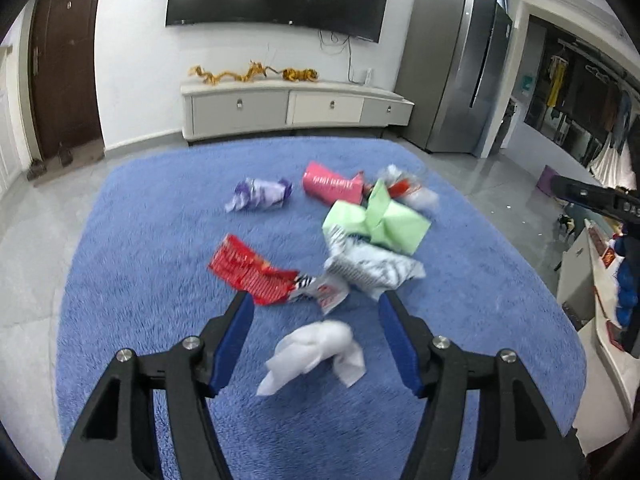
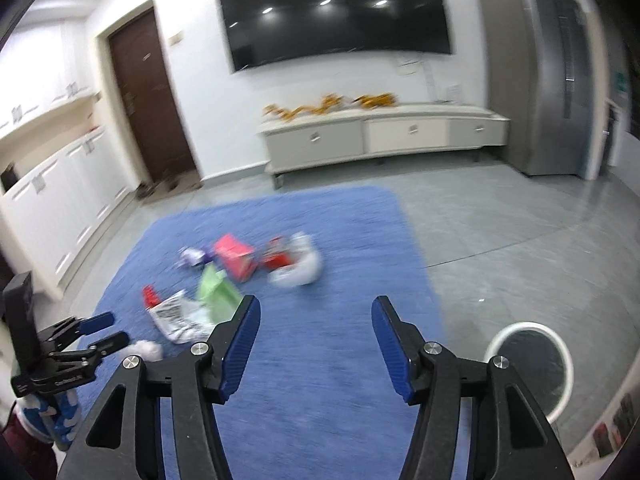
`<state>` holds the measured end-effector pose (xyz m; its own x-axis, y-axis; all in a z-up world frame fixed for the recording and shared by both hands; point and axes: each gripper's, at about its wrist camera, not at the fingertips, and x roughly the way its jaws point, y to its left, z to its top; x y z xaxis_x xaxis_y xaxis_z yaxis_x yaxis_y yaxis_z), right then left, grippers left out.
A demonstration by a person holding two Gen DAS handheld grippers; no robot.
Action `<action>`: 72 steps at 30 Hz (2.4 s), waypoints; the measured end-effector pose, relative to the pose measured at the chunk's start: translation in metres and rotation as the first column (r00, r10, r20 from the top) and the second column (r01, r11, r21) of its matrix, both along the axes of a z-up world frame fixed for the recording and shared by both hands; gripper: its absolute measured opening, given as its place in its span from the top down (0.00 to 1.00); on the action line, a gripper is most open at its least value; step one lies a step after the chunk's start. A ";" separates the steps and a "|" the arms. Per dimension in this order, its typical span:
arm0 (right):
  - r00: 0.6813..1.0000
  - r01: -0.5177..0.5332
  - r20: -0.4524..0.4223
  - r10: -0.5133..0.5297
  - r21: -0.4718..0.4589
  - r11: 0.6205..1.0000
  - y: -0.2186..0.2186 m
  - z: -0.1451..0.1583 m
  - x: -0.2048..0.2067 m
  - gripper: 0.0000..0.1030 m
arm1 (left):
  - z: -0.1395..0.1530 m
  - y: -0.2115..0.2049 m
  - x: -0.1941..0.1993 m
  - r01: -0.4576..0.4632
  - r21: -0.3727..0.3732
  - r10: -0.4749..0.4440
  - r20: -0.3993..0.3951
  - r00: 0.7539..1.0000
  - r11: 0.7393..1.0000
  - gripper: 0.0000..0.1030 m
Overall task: Collect trash
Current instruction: 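Grasp the white tissue with left tool while right tool grasps green paper, then carry tissue and green paper over the trash bin and open both tools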
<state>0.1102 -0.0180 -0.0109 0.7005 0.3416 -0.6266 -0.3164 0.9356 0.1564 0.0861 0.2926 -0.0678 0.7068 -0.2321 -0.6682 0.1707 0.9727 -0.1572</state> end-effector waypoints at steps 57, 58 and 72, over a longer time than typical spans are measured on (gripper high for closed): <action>0.993 -0.110 -0.038 0.111 0.046 0.993 -0.022 -0.024 -0.035 0.73 | 0.029 -0.047 -0.069 0.070 -0.107 -0.067 0.024 0.997 0.992 0.75; 0.994 -0.102 -0.036 0.104 0.050 0.994 -0.027 -0.024 -0.038 0.73 | 0.030 -0.051 -0.069 0.076 -0.105 -0.074 0.027 0.997 0.992 0.75; 0.997 0.046 -0.063 -0.039 0.111 0.993 -0.100 -0.043 -0.053 0.73 | 0.031 -0.126 -0.043 0.186 -0.078 -0.186 0.004 0.982 0.979 0.75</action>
<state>0.0576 -0.1175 -0.0542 0.6779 0.3830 -0.6275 -0.2636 0.9235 0.2788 0.0434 0.1670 -0.0369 0.6443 -0.4109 -0.6450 0.3472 0.9086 -0.2320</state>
